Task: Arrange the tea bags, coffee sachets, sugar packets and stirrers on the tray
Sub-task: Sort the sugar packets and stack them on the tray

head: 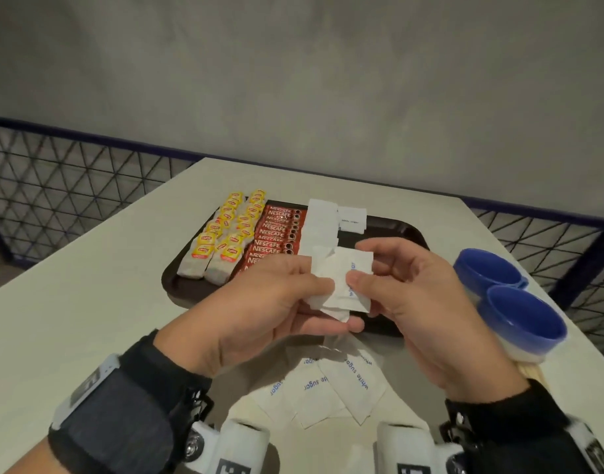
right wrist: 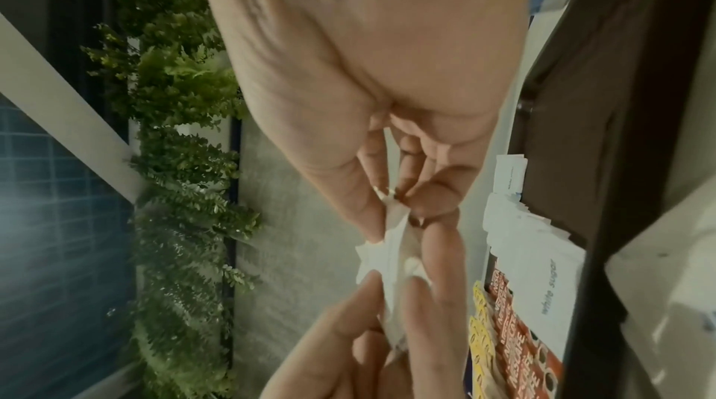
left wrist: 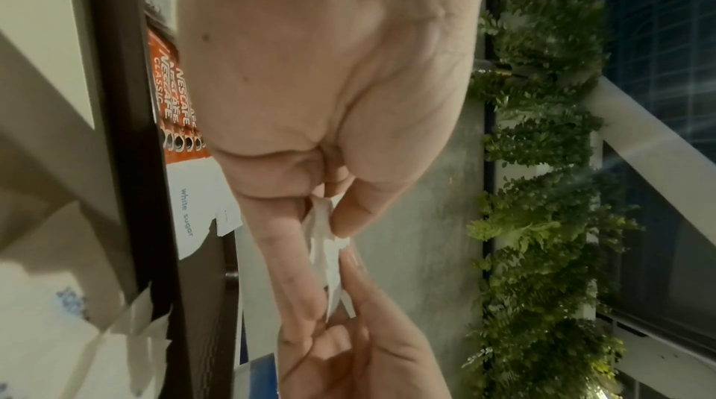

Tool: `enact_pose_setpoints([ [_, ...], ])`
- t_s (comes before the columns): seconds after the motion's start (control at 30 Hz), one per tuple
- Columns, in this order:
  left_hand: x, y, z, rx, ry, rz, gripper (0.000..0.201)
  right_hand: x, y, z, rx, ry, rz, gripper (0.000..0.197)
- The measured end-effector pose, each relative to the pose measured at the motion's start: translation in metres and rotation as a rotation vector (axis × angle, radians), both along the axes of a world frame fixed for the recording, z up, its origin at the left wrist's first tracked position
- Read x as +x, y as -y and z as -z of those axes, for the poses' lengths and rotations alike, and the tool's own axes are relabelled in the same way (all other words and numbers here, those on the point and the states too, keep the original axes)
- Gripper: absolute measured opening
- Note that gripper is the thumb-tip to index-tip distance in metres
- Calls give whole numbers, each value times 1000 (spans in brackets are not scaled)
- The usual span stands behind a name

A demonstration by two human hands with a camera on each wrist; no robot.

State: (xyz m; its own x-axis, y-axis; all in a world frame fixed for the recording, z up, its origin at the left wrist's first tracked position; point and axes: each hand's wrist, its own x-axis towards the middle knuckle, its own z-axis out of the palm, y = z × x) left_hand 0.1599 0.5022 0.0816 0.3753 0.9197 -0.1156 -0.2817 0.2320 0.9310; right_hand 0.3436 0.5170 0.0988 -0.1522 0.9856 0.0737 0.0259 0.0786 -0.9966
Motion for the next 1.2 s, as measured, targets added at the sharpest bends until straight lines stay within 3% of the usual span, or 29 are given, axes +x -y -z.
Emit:
enact_pose_setpoints([
  [0.13, 1, 1, -1, 50, -63, -96, 27, 0, 2, 1, -41, 49, 30, 11],
  [0.23, 1, 0, -4, 75, -61, -177, 25, 0, 0, 8, -145, -8, 13, 26],
  [0.37, -1, 0, -6, 55, 50, -179, 35, 3, -4, 6, -242, -346, 35, 15],
  [0.47, -2, 1, -7, 74, 43, -182, 33, 13, -3, 0, -317, -620, 73, 20],
  [0.53, -2, 0, -7, 81, 25, -197, 32, 16, -1, -5, -337, -692, 60, 21],
  [0.7, -1, -1, -4, 126, -53, -230, 44, 11, -3, 4, -265, -501, -84, 19],
  [0.8, 2, -2, -2, 130, -35, -273, 41, 10, -2, 8, -193, -390, -210, 42],
  [0.87, 3, -4, -1, 128, -28, -298, 39, 9, 2, 8, -137, -370, -251, 45],
  [1.07, 5, -6, 1, 124, -14, -399, 27, -3, 8, 9, 45, -312, -240, 16],
  [1.2, 4, -7, 2, 148, -88, -415, 30, -3, 7, 9, 162, -171, -160, 26],
])
